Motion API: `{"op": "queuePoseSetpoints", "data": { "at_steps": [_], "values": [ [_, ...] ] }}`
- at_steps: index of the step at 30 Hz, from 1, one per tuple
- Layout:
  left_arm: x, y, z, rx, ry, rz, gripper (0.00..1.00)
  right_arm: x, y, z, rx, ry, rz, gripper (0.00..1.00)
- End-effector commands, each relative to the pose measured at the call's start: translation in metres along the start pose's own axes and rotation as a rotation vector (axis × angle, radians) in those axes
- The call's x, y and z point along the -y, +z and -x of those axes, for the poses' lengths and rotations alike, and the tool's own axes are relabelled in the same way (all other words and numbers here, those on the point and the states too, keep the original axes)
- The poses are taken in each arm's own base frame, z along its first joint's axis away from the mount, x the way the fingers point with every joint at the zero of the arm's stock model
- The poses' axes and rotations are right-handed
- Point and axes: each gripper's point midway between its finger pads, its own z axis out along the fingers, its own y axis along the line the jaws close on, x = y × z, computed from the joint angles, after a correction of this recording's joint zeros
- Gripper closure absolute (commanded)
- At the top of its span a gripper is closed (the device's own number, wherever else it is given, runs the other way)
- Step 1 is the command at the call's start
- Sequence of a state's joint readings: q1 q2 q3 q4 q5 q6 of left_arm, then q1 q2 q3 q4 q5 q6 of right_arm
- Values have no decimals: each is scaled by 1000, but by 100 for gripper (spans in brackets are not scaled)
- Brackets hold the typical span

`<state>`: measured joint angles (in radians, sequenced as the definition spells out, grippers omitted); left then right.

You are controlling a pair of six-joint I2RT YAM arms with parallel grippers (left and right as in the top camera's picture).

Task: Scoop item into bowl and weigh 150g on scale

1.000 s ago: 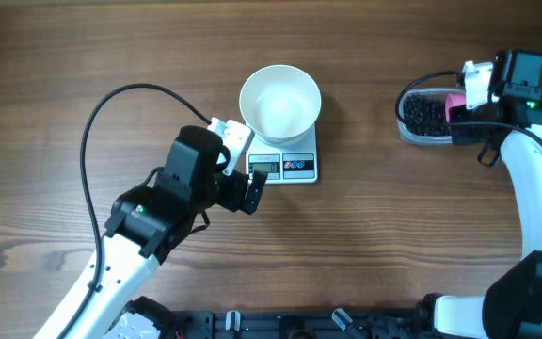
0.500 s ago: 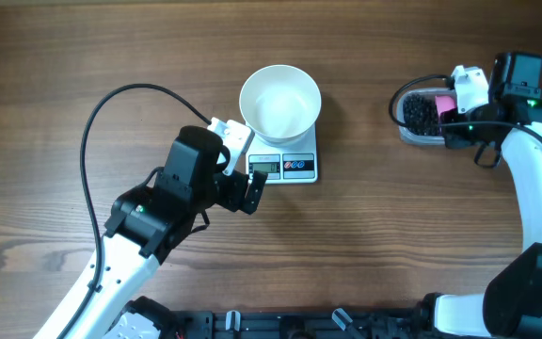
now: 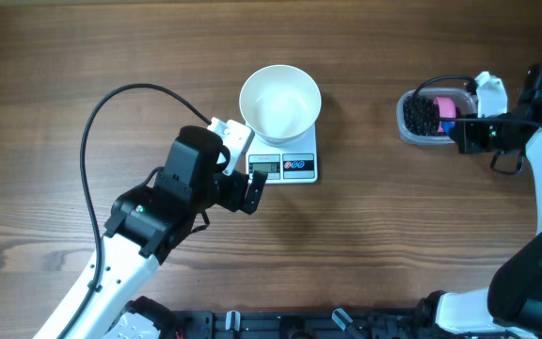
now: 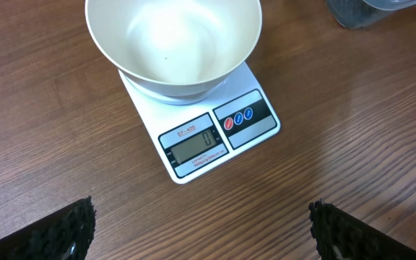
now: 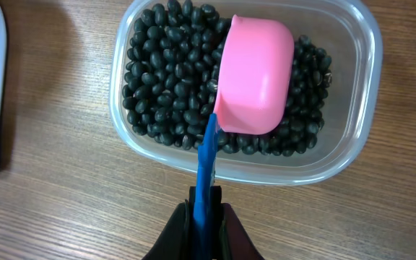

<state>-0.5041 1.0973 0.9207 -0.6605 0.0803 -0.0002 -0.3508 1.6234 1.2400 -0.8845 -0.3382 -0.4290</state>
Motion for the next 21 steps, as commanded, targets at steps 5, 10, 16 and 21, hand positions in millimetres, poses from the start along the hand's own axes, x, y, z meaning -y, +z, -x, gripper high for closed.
{"op": "queuePoseSetpoints", "data": {
  "at_steps": [5, 10, 16, 21],
  "values": [
    [4, 1, -1, -4, 22, -18, 0, -23, 8, 2, 20, 0, 145, 96],
    [4, 1, -1, -4, 22, -18, 0, -25, 7, 3, 27, -5, 159, 96],
    [4, 1, -1, -4, 22, -18, 0, -30, 6, 3, 34, -19, 185, 96],
    [4, 1, -1, -4, 22, -18, 0, -20, 4, 1, 40, 6, 172, 96]
  ]
}}
